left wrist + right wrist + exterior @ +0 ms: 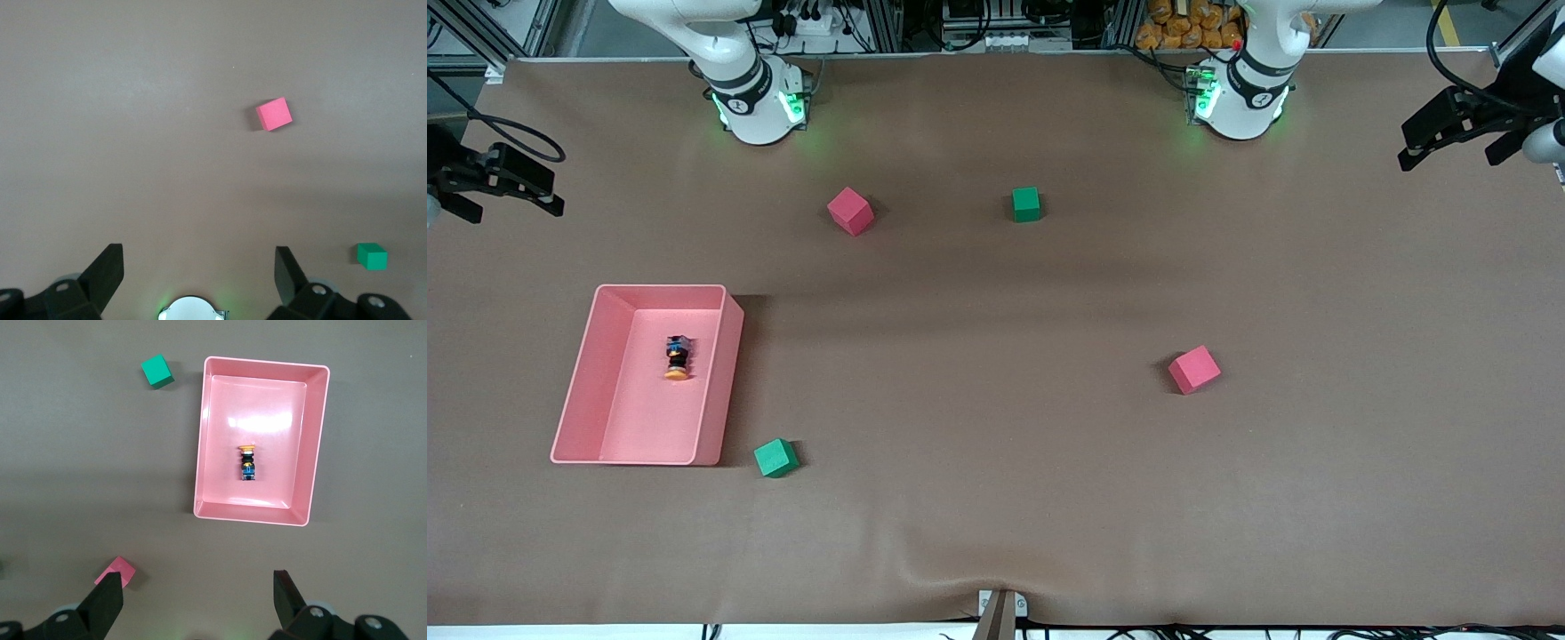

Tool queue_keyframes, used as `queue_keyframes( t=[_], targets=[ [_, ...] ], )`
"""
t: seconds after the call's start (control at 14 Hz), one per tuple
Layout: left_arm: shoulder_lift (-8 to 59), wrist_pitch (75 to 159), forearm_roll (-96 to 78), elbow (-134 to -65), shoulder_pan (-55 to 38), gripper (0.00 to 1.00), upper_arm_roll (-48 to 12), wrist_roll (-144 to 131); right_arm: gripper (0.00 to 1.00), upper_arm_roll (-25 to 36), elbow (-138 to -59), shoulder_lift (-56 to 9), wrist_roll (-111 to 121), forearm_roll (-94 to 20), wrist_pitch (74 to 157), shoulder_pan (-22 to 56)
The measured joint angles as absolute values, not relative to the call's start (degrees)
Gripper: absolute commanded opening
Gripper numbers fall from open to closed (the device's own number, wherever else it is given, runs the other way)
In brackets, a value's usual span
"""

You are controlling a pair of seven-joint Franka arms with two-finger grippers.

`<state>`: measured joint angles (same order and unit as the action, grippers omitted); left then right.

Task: Place and upright button with both arms
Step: 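Reach the right gripper toward the yellow button in the pink tray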

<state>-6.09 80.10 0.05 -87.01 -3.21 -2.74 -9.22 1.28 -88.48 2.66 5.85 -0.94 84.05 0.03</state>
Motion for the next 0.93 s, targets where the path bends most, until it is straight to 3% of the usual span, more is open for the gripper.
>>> queue_keyframes(
  t=[0.93],
  targets=[
    [-4.27,79.7,0.04,-85.95,-3.02,1.0,-2.54,-8.45,1.0,1.19,-88.12,1.25,6.25,-0.94,83.63,0.12]
  ],
)
